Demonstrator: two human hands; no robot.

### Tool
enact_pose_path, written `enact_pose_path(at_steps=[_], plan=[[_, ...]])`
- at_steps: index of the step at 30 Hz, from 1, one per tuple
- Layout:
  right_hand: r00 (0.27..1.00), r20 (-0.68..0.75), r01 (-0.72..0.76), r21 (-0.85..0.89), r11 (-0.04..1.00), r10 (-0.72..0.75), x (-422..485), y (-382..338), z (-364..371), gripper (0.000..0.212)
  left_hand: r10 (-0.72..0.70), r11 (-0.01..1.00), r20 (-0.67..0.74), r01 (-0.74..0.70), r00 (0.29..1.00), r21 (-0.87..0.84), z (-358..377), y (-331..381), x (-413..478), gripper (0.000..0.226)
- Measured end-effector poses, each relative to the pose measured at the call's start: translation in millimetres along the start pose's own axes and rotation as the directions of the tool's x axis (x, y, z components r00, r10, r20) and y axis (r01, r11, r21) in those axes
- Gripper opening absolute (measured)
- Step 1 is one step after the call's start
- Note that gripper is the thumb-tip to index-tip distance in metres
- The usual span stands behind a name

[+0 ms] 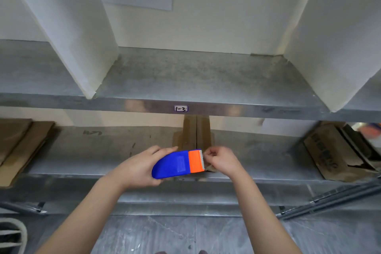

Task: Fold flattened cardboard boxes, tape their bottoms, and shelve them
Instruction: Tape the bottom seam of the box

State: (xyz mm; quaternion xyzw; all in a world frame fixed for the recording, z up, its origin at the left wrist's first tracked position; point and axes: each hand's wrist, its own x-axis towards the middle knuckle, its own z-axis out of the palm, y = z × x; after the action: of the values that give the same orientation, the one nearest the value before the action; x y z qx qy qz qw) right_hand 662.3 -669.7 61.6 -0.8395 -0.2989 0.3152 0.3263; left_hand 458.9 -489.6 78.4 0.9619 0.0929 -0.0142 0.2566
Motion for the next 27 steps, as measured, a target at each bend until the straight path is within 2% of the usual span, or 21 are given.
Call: enact_pose_path(at_steps=[3,6,8,13,21,27], plan=[[0.999,0.014,-0.046,0.006,0.999,0.046,3.4,0.0,-3.0,0.014,-0.006,1.000,-0.011,0.006,1.000,0.016,-2.8,-0.3,1.5,0.094],[0.997,-0.008,-0.073,0.092,0.993,0.074,4.1,-0.4,-12.8,0.015,-0.045,0.997,-0.016,0.046,0.999,0.056,-9.7,-9.4,-3.1,0.091],[0.998,-0.010,-0.056,0.072,0.996,0.057,4.8,-4.1,-20.2,0.017,-0.066,0.996,-0.022,0.068,0.998,0.065,-13.9,-16.0,-5.5,0.092],[0.996,-0.085,-0.024,0.074,0.997,0.030,10.9,-19.7,-32.2,0.019,-0.018,0.998,-0.063,0.021,0.998,0.056,-18.0,-9.9,1.8,0.090],[0.999,-0.028,-0.035,0.057,0.998,0.036,5.7,-9.7,-32.0,0.020,-0.063,0.996,-0.126,0.071,0.990,0.060,-9.3,-18.3,1.6,0.091],[0.995,0.002,-0.096,0.340,0.936,0.101,-5.5,7.2,-29.2,0.015,-0.025,0.996,-0.132,0.036,0.991,0.079,-9.1,-17.8,9.6,0.091]])
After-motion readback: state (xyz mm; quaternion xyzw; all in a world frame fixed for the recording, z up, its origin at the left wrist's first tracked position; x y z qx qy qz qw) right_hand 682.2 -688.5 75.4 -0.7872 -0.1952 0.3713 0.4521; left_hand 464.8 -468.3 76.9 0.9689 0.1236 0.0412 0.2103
